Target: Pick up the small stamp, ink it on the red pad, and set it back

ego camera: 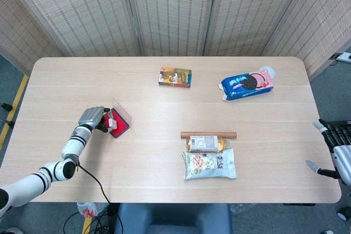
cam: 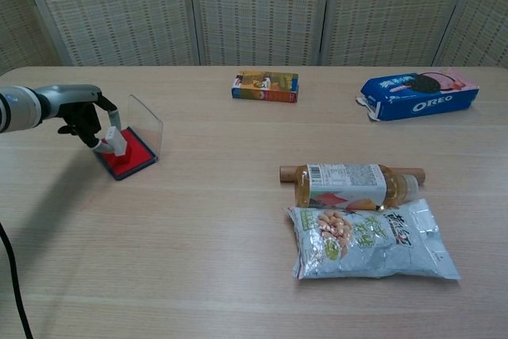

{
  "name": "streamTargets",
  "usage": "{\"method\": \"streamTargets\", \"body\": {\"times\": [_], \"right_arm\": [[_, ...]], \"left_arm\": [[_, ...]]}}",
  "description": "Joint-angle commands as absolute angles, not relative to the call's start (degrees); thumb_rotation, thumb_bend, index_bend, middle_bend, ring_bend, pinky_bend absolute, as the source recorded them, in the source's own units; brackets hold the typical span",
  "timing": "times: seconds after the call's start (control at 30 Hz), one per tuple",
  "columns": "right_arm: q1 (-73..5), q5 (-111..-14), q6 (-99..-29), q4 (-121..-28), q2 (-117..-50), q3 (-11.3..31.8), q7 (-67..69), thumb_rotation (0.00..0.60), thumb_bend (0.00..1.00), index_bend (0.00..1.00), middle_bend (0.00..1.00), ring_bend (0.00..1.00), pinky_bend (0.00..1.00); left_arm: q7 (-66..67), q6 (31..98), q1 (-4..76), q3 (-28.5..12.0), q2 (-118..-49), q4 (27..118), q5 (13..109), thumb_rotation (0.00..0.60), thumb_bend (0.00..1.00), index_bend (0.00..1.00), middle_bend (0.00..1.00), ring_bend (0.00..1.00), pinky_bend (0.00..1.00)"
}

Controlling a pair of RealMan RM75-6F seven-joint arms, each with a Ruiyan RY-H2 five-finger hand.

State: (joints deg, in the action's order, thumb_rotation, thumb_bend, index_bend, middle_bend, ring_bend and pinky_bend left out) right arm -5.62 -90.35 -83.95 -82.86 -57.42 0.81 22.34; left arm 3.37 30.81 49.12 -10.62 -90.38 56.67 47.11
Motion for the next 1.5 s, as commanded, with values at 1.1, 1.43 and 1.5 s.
{"method": "streamTargets", "body": {"times": [1.1, 1.43, 1.5], "right_arm": [[-4.52, -93.55, -86.96, -83.82, -57.54, -0.21, 20.55, 0.600, 0.20, 0.00, 0.00, 0.00, 0.00], [-4.82, -93.56, -86.30, -84.43, -57.63, -0.34, 19.42, 0.600, 0.20, 0.00, 0.00, 0.00, 0.00], [-4.87, -93.53, -86.12, -84.49, -57.53, -0.40, 19.53, 0.600, 0.20, 0.00, 0.00, 0.00, 0.00]], "left_arm": [[12.21, 49.60, 41.58, -7.54, -74.33, 87.90, 44.59, 0.600, 0.45, 0.79, 1.00, 0.82, 0.86], [11.11, 47.83, 40.75, -6.35, -77.05, 82.65, 46.69, 0.600, 0.45, 0.79, 1.00, 0.82, 0.86], [11.95, 47.81, 40.83, -5.87, -77.82, 81.32, 47.25, 0.600, 0.45, 0.79, 1.00, 0.82, 0.86]]}}
